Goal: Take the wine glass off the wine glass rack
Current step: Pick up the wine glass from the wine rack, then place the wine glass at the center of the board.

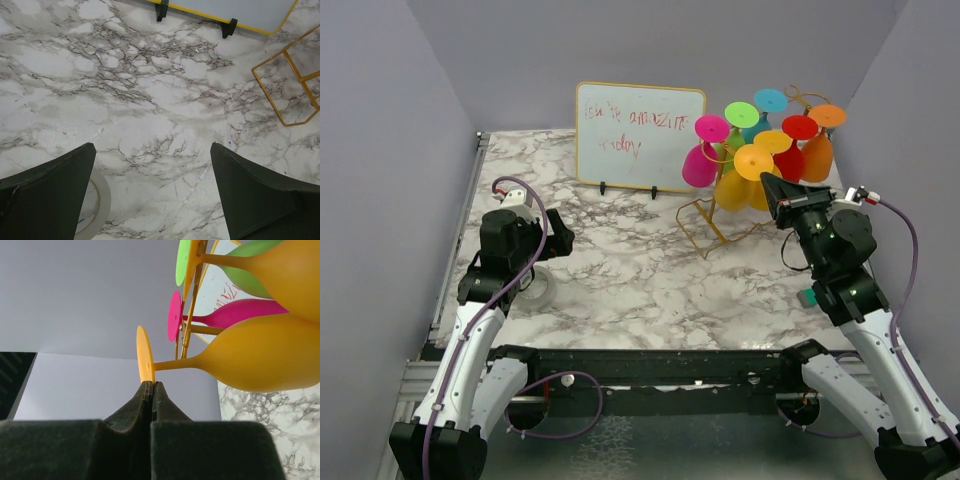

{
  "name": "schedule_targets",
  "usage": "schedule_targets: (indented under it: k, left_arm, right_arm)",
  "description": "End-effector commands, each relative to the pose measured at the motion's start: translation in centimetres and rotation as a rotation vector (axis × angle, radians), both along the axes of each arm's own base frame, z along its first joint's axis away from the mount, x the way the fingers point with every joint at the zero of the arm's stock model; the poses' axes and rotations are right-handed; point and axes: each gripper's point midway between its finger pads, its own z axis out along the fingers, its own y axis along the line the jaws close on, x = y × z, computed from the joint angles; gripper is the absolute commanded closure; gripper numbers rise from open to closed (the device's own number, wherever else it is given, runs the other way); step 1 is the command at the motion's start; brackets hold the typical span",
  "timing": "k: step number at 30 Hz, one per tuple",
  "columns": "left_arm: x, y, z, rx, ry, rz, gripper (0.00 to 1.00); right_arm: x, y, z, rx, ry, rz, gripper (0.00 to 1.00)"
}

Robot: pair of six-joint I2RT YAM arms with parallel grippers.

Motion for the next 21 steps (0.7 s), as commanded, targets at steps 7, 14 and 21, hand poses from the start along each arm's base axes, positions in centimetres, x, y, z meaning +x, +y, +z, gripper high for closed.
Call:
schedule_targets:
  k: [7,14,21]
  left_arm:
    - [-0.2,-0.2,-0.6,-0.007,0.020,-0.006,0.01]
    - [-0.2,-0.1,-1.0,-0.005,0.034,-0.001,0.01]
    - [-0.1,-0.2,-1.0,-0.010,0.040,-0.003,0.01]
  right_arm:
    - [-1.9,1.2,1.6,-0.138,-0.042,0.092,0.99]
    - [-4.4,2.8,1.2,-0.314,-0.048,0.238,1.00]
    - [-7.0,5.1,-2.7,-0.432,-0.032,0.443,0.99]
